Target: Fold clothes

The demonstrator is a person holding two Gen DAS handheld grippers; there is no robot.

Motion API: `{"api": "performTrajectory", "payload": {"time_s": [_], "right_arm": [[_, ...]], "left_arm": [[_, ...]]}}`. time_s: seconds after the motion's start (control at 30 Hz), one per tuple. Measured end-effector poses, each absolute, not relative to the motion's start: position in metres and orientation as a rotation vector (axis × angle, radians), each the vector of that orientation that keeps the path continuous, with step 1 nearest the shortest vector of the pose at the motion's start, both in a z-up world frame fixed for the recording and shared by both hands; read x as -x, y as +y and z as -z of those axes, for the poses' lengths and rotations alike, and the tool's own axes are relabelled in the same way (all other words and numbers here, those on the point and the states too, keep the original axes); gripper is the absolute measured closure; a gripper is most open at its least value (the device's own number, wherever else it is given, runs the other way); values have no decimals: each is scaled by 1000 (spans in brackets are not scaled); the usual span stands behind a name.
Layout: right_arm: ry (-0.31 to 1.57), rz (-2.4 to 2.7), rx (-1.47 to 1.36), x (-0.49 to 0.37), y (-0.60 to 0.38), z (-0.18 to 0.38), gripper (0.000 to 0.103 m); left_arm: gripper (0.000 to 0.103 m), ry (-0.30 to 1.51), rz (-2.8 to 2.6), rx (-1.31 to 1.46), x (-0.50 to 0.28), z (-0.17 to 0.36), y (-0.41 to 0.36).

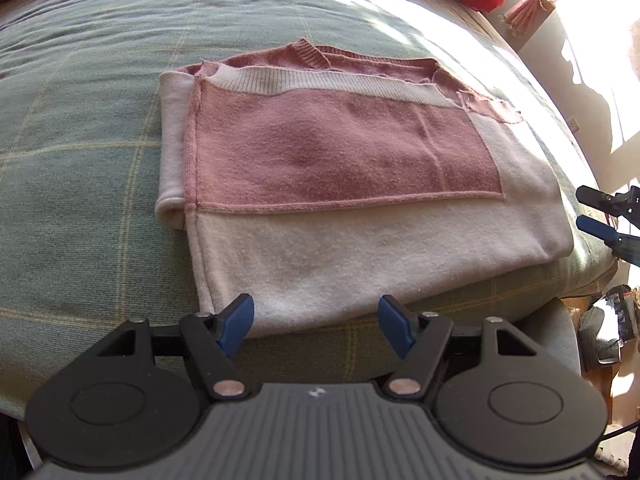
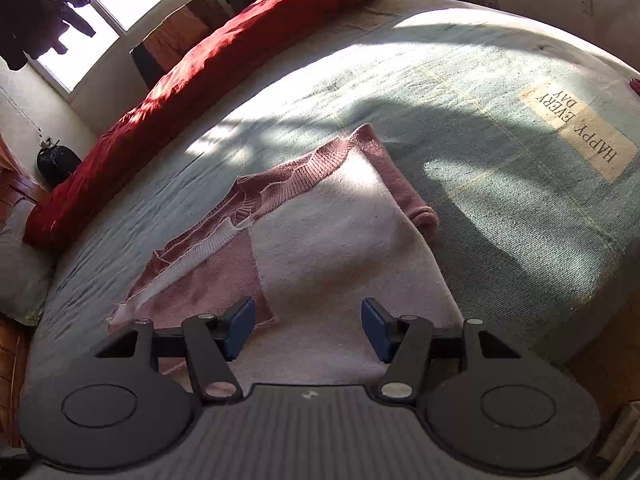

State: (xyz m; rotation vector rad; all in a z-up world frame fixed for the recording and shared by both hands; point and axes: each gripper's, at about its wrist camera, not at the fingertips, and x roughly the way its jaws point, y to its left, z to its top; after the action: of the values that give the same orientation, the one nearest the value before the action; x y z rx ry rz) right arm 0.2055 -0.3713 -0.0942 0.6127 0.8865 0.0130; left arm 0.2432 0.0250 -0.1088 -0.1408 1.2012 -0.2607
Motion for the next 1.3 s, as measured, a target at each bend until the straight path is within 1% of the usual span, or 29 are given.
{"api": "performTrajectory", "payload": {"time_s": [0.1, 0.2, 0.23, 0.27, 0.3, 0.5, 0.6, 0.77, 0.93, 1.03, 1.17, 1.3], "right_arm": [[911, -8, -674, -207, -387, 104, 39], [921, -1, -677, -210, -396, 109, 34], [922, 0, -681, -211, -399, 111, 33], [929, -1, -688, -213, -402, 114, 33], [942, -2, -697, -215, -404, 118, 33], [997, -8, -712, -218, -415, 141, 33], [983, -10, -686, -222, -416, 130, 33], [889, -49, -694, -246, -421, 104, 31], [898, -84, -679, -285, -419, 104, 30], [931, -76, -642, -297, -419, 115, 30], [952, -61, -583, -300, -420, 126, 30], [936, -40, -569, -294, -420, 116, 29]], "left_arm": [[34, 1228, 237, 112, -243, 112, 22], [34, 1194, 252, 95, -241, 100, 15], [31, 1181, 259, 89, -241, 97, 12], [26, 1174, 265, 84, -241, 95, 10], [25, 1170, 268, 83, -242, 95, 8], [25, 1218, 266, 82, -248, 113, 3], [25, 1231, 242, 45, -245, 117, 1], [25, 1159, 250, 43, -242, 98, -3], [23, 1165, 261, 34, -248, 95, -11], [23, 1176, 255, 27, -250, 96, -12], [23, 1189, 244, 29, -253, 99, -12], [23, 1184, 237, 25, -259, 97, -11]]}}
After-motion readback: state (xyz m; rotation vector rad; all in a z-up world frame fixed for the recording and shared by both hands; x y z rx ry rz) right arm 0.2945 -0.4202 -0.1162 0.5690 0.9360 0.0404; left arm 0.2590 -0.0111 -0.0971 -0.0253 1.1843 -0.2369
